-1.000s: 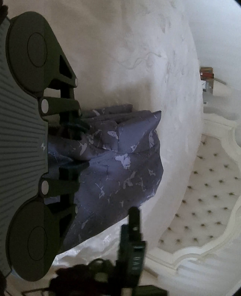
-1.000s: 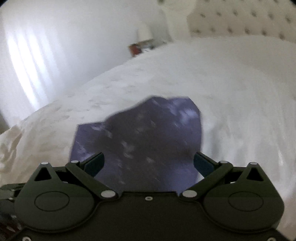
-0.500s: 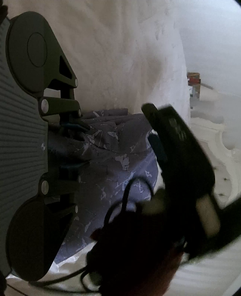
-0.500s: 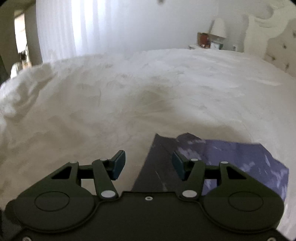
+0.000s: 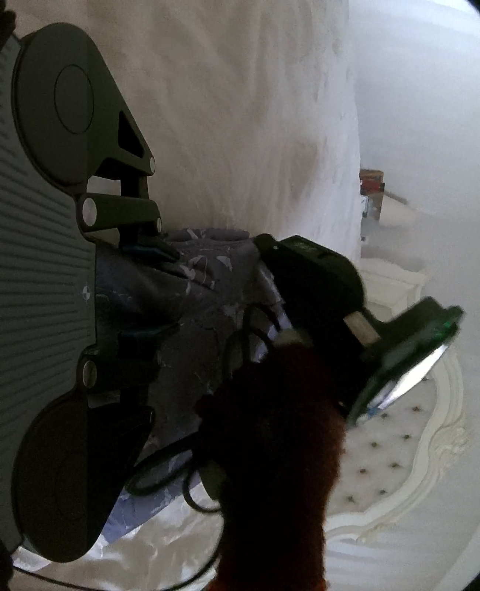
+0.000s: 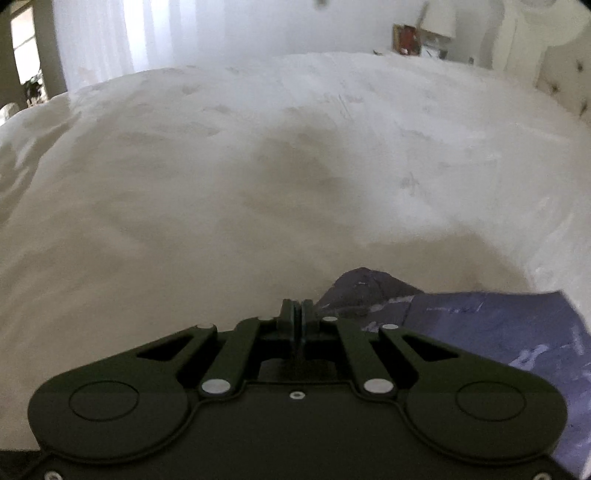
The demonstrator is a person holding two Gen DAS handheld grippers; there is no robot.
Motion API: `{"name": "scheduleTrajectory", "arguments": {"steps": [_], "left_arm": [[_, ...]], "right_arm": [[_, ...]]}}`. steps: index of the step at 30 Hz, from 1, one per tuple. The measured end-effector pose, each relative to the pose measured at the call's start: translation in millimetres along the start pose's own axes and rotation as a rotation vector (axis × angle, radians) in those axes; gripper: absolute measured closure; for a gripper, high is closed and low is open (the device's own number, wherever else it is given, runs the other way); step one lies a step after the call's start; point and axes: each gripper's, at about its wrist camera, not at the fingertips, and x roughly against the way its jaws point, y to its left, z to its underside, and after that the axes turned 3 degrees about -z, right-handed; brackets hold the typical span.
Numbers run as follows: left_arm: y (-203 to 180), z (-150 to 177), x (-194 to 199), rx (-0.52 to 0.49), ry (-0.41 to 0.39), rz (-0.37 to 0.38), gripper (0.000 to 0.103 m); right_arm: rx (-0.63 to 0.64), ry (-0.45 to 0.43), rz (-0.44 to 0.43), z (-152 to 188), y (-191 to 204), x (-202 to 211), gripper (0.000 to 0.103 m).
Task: Fold large clothes
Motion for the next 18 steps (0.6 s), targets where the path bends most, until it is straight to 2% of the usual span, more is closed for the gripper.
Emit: {"name": "scheduleTrajectory", "arguments": {"steps": [5,7,8,10,12,14,16,18], "left_arm": [[1,-2,3,0.013,-0.001,0.001,0.067],[2,-1,5,0.021,0.014,-0.007,0.052],[5,-1,6,0.044,0.03,-0.006,0.048],[13,2,8,0.104,0.056,-0.005,0.035],[20,2,12,0.139,0.077,0.002,0.032],[21,-1,20,0.118,0.083,-0.006,0.032],[21,-4,29,0.09,0.084,-0.022,0.032],[20,-9,39,0.067,0.087,-0.046,0.032]], "right_arm": [[-0.079,-0.028,-0.037,3,-14,-6,0.094],[-0.108,-0.073,-0.059,3,-19,2,0.067],[-0.124,-0.092,-0.062,2,-21,7,0.057],[-0.162,-0.149,-0.071,3,-26,23,0.031],[-0.202,-0.212,-0.083,8,-32,44,0.027],[-0.222,-0.265,-0.077,15,-34,66,0.022],[-0.237,-0.323,-0.051,27,-35,93,0.003],[-0.245,-0.378,-0.012,43,-34,120,0.0]]}}
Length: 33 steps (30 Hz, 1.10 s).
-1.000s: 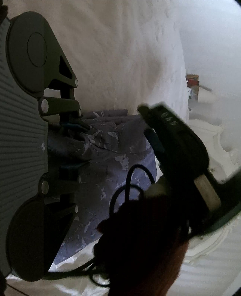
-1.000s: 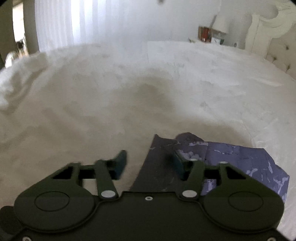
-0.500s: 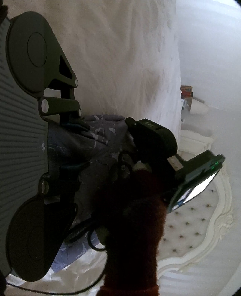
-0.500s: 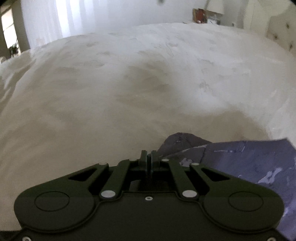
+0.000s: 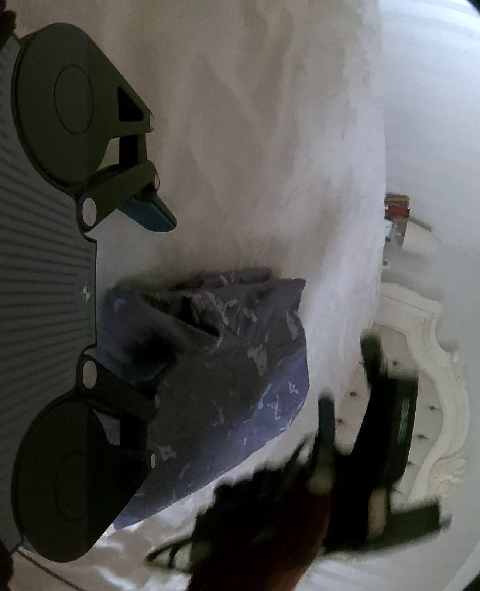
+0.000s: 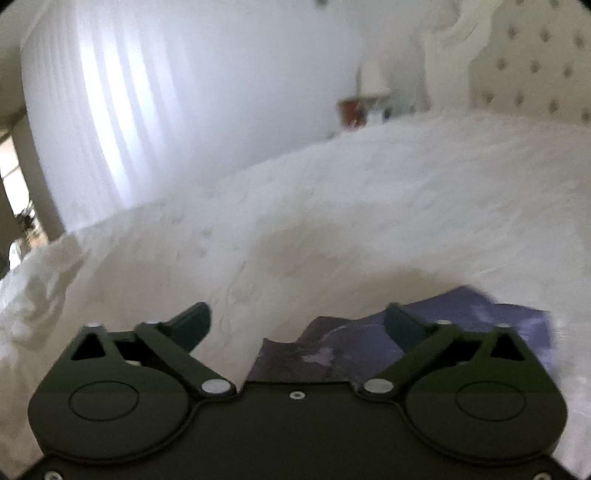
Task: Fold large clothes
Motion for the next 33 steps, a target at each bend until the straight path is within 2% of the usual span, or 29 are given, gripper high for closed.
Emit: {"name": "scheduleTrajectory", "arguments": {"steps": [4,6,11,14,17,20,23,27,33], "left_arm": [[2,-3,22,-0.008,0.003,-0.076,0.022],[5,-4,31,-0.013,0.013,-0.109,0.021],[8,-5,59,-0.005,-0.015,-0.154,0.018],[7,-6,69,-0.004,-0.027,-0.165,0.018],[5,-3,77,-0.012,-0.022,-0.172,0.017],[0,0,80,-0.04,-0.008,-0.186,0.017],[-6,3,83,-0.068,0.001,-0.21,0.017],[-21,4,88,-0.128,0.021,-0.239,0.017],[-44,0,100,-0.188,0.047,-0.255,0.017]], "right_arm": [[0.014,-0.069,0.132,21,3,57,0.0],[-0.006,-0.067,0.197,37,3,81,0.0],[-0.087,-0.043,0.26,75,1,119,0.0],[-0.073,0.013,0.309,99,6,122,0.0],[-0.051,0.144,0.375,131,7,112,0.0],[-0.179,0.168,0.35,155,0,119,0.0],[-0.255,0.163,0.358,160,1,132,0.0],[-0.234,0.116,0.398,154,15,154,0.0],[-0.251,0.016,0.405,143,39,192,0.0]]}}
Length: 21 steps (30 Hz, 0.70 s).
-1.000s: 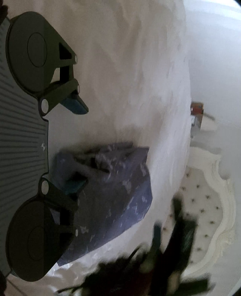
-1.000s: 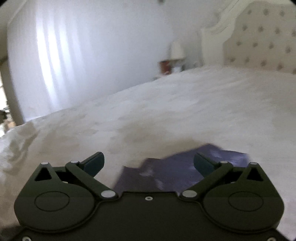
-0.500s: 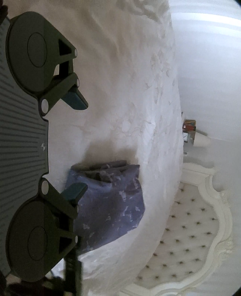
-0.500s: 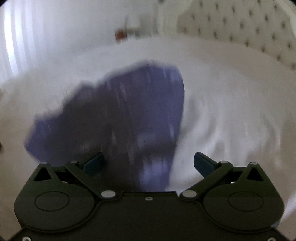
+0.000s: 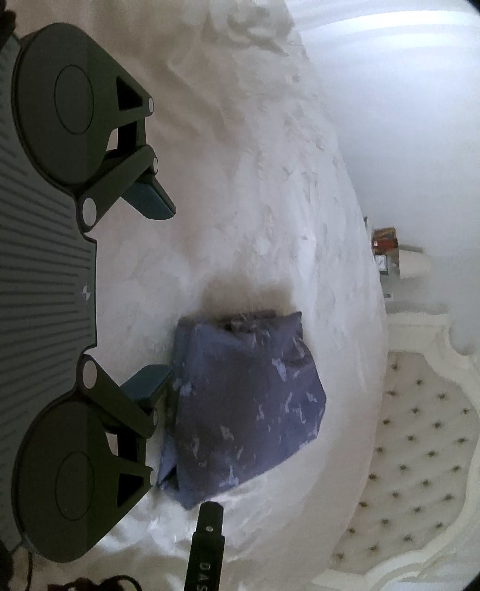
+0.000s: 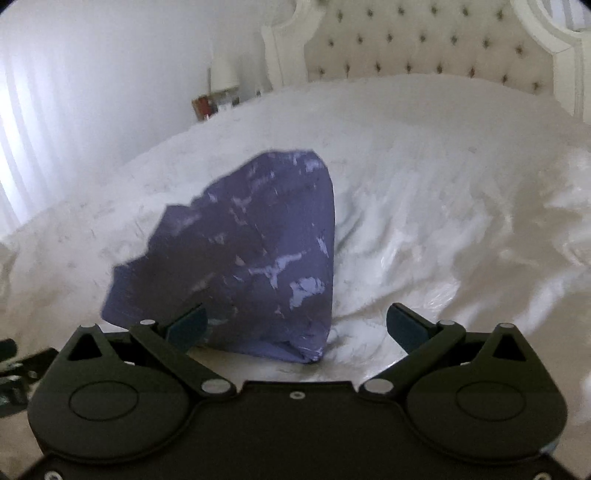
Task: Fold large clothes
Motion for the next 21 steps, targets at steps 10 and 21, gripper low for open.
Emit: {"name": "scheduleTrajectory", "arguments": {"steps": [10,21], "left_arm": [[-14,7,26,-0.021,-0.016,0.032,0.017],[-14,13,33,-0.01,0.043,0.06,0.017]], "right_arm": [[0.059,-0.01,0.019,8,13,36,0.0],[0.114,-0.048,0.191,26,25,58,0.001]]}}
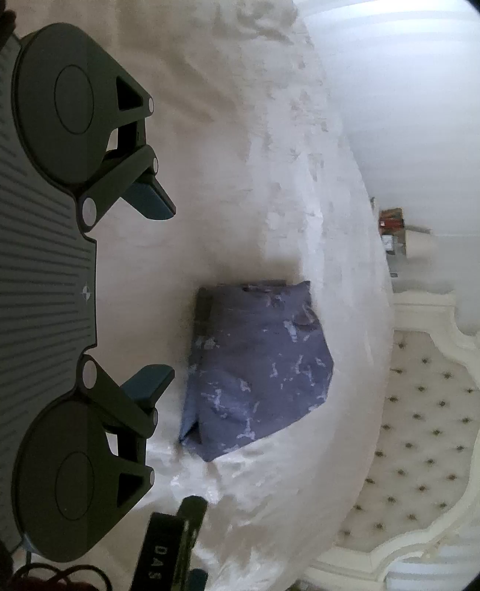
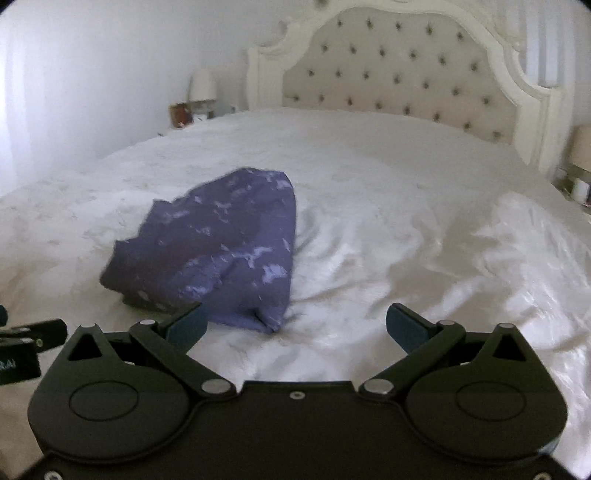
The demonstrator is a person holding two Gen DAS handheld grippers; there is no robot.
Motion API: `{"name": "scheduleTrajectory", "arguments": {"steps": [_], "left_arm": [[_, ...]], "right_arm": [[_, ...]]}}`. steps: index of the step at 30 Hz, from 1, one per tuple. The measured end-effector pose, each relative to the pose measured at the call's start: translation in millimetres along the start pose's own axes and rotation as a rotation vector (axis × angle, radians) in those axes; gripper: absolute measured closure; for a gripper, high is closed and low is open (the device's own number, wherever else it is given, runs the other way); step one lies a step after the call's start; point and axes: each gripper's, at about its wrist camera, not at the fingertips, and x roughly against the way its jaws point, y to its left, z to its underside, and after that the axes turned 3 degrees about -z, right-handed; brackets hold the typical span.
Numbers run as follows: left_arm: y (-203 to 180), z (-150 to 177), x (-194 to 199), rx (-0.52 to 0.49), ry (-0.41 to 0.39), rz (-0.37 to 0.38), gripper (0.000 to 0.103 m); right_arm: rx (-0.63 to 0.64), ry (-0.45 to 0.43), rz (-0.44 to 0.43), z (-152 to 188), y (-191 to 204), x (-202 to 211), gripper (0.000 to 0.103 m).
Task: Fold large clothes
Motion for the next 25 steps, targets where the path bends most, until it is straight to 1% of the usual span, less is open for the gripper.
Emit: {"name": "scheduleTrajectory", "arguments": {"steps": [6,8,13,16,19,22,25], "left_arm": [[-2,5,0,-0.017,0.023,-0.002,0.018],[-2,6,0,-0.015,0.032,0.003,0.018],[-2,9,2,-0.014,0.036,0.014,0.018],[-2,9,5,-0.014,0.018,0.016,0.018],[-2,10,8,-0.006,-0.001,0.002,0.018],[-2,10,8,-0.001,-0.006,0.003,0.018],[-2,9,6,0.0,0.007,0.01,0.018]], "right_arm": [[-0.029,0.056,-0.145,10,-1,0,0.001],[-0.027,0.072,-0.166,13,1,0,0.001],[-0.033,0.075,-0.177,16,4,1,0.001],[-0.05,0.065,-0.176,15,2,2,0.001],[-0.072,0.063,-0.179,14,-2,2,0.001],[-0.09,0.073,-0.183,15,-5,-1,0.001],[-0.106,0.094,-0.188,16,-7,-4,0.001]]}}
